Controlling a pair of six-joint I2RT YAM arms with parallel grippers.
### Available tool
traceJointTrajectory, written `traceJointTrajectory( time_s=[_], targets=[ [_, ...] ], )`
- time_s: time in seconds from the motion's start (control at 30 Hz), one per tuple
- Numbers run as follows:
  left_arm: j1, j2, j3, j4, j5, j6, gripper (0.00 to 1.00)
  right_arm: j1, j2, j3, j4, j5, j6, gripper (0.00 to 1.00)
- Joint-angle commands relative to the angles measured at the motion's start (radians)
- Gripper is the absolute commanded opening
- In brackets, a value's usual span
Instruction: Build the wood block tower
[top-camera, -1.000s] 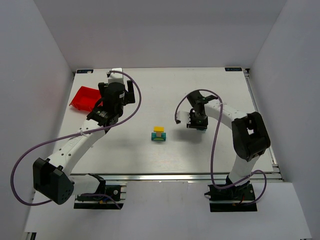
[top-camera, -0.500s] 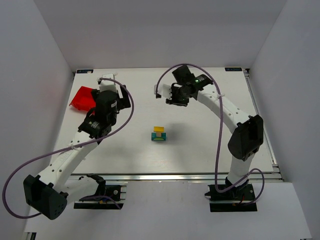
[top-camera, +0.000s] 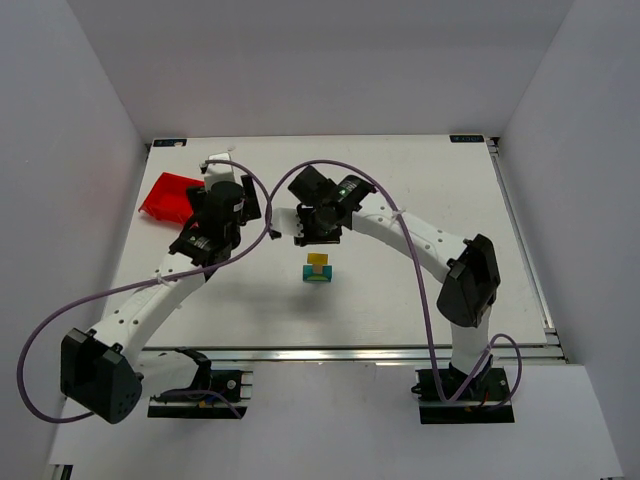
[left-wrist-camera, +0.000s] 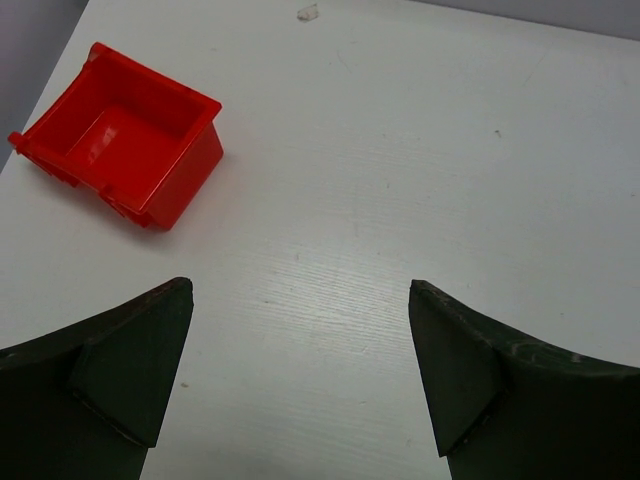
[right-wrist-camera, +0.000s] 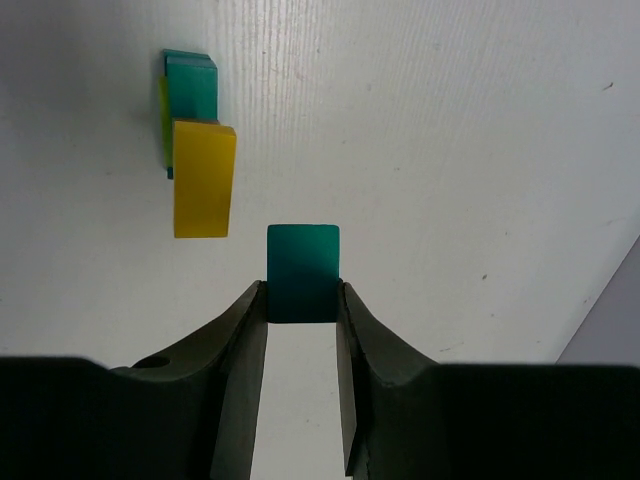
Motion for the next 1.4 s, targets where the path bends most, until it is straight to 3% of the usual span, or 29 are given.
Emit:
traceJointTrajectory(
  time_s=[0.0,0.43,1.37],
  targets=[
    [0.023,0.004,-0.02,-0.001,-0.034,-0.029,0.98,0.033,-0.002,0.034,-0.038,0.041,0.027,0.0],
    [0.121,0.019,-0.057,0.0,-0.003,-0.053,0.98,0.102,0.008,0.014,-0.054,-0.001,0.007,0.0],
    [0.135,-0.002,-0.063,0.005,0.014,-0.041,0.98,0.108,0.064,-0.012,-0.025,0.013,-0.001,0.05]
  ],
)
